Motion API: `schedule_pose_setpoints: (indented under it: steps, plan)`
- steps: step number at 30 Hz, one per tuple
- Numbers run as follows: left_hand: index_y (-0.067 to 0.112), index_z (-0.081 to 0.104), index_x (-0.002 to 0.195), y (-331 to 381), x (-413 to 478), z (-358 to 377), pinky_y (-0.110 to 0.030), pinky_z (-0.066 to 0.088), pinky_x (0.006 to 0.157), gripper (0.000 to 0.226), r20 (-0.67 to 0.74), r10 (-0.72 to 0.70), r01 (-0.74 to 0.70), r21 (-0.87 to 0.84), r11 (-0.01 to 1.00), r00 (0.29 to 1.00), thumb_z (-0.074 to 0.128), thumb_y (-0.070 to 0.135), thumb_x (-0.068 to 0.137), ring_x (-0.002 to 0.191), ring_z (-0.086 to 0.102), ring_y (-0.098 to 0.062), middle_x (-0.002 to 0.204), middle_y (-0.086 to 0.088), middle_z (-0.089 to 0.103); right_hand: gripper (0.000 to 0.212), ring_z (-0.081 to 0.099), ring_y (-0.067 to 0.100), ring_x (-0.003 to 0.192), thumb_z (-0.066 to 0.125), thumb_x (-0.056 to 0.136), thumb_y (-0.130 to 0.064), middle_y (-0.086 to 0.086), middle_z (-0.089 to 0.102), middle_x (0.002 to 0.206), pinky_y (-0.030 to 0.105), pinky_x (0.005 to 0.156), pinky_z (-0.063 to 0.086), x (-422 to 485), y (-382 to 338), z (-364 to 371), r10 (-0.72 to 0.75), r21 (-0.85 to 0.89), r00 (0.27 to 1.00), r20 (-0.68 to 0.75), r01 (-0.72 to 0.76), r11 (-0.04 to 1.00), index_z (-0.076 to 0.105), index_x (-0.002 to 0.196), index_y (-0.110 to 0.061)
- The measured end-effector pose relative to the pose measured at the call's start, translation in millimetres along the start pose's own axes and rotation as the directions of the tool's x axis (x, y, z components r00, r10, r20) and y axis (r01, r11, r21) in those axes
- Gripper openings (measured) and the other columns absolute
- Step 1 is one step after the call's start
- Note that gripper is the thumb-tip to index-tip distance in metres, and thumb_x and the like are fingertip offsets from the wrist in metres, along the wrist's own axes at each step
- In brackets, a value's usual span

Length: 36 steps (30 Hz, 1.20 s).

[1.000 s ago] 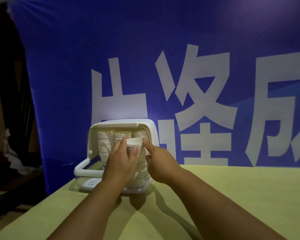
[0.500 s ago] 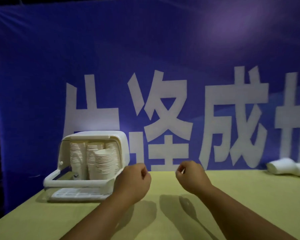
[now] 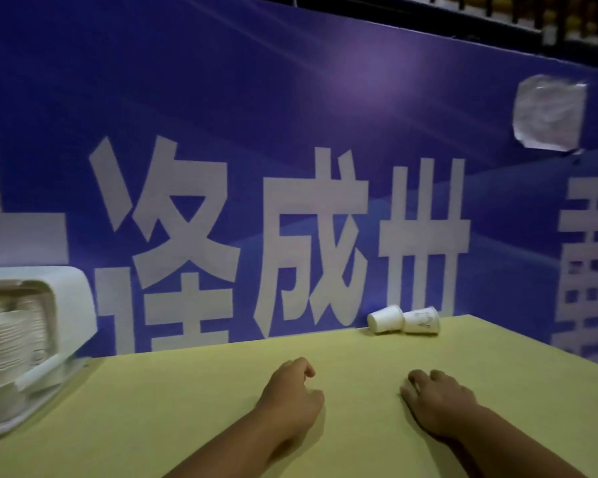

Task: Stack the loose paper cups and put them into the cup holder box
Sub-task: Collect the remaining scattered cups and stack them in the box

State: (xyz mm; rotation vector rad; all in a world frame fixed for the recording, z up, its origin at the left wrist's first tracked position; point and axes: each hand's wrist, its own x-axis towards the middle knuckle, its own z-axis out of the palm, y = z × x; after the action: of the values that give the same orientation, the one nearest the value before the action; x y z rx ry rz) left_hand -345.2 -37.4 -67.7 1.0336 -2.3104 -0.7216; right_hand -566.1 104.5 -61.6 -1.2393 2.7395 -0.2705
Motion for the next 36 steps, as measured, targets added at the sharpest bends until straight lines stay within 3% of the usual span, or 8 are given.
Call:
schedule_pose_setpoints:
  steps: [6,10,14,18,22,27,33,36]
  plan:
    - [0.033,0.03,0.15,46,58,76,-0.036,0.039,0.111,0.067,0.014,0.098,-0.098,0.188,0.977,0.995,0.06,0.046,0.091,0.135,0.04,-0.017,0.151,0.008,0.033,0.079,0.007,0.036,0.15,0.027,0.095,-0.068,0.017,-0.007,0.164,0.049,0.119,0.014,59,46,1,0.095,0.024,0.994,-0.057,-0.094,0.995,0.007,0.158,-0.025]
    - [0.033,0.018,0.155,60,106,109,-0.04,0.035,0.114,0.079,0.039,0.168,-0.173,0.257,0.951,0.985,0.057,0.055,0.09,0.14,0.036,-0.02,0.157,0.005,0.028,0.092,0.01,0.038,0.15,0.039,0.091,-0.07,0.014,-0.027,0.16,0.048,0.12,0.02,107,67,-3,0.123,0.098,0.99,-0.07,-0.116,0.988,-0.009,0.157,-0.026]
    - [0.041,0.006,0.156,66,160,134,-0.044,0.029,0.118,0.09,0.051,0.211,-0.216,0.256,0.942,0.976,0.056,0.066,0.085,0.147,0.027,-0.023,0.164,0.003,0.015,0.105,0.012,0.041,0.149,0.05,0.079,-0.08,0.011,-0.032,0.158,0.052,0.118,0.023,153,86,-9,0.115,0.105,0.993,-0.035,-0.111,0.988,-0.006,0.156,-0.037]
    - [0.047,-0.001,0.155,68,217,158,-0.049,0.036,0.114,0.099,0.049,0.278,-0.281,0.254,0.926,0.959,0.06,0.064,0.078,0.145,0.031,-0.025,0.163,0.003,0.017,0.114,0.007,0.043,0.149,0.058,0.067,-0.084,0.006,-0.031,0.159,0.057,0.117,0.021,191,97,-17,0.091,0.099,0.996,0.007,-0.091,0.991,-0.006,0.153,-0.045]
    - [0.045,-0.002,0.157,77,259,176,-0.052,0.031,0.117,0.096,0.07,0.343,-0.345,0.352,0.87,0.937,0.059,0.062,0.086,0.15,0.022,-0.029,0.167,-0.001,0.014,0.119,0.012,0.04,0.149,0.064,0.06,-0.084,0.002,-0.019,0.163,0.057,0.115,0.025,214,102,-21,0.05,0.088,0.999,-0.008,-0.049,0.995,0.001,0.154,-0.045]
    - [0.035,0.022,0.155,75,281,189,-0.048,0.043,0.103,0.071,0.019,0.37,-0.355,0.336,0.873,0.929,0.057,0.049,0.094,0.123,0.044,-0.028,0.139,-0.005,0.047,0.118,0.031,0.031,0.142,0.072,0.059,-0.078,-0.001,0.012,0.16,0.049,0.112,0.032,221,102,-23,-0.021,0.117,0.997,-0.074,0.029,0.993,0.024,0.154,-0.027]
    - [0.026,0.034,0.149,74,271,187,-0.042,0.045,0.096,0.059,-0.069,0.388,-0.349,0.315,0.883,0.919,0.058,0.041,0.097,0.117,0.048,-0.025,0.13,-0.004,0.052,0.088,0.049,0.022,0.124,0.08,0.068,-0.06,0.001,0.047,0.139,0.032,0.097,0.044,215,82,-14,-0.041,0.222,0.97,-0.239,0.095,0.97,0.052,0.141,-0.019]
    - [0.025,0.034,0.147,75,261,182,-0.039,0.046,0.092,0.057,-0.099,0.403,-0.361,0.29,0.887,0.91,0.059,0.036,0.097,0.112,0.044,-0.022,0.128,-0.005,0.049,0.063,0.054,0.015,0.112,0.077,0.077,-0.053,-0.003,0.058,0.128,0.025,0.089,0.043,206,72,-8,-0.094,0.153,0.898,-0.431,0.175,0.972,0.063,0.13,-0.02]
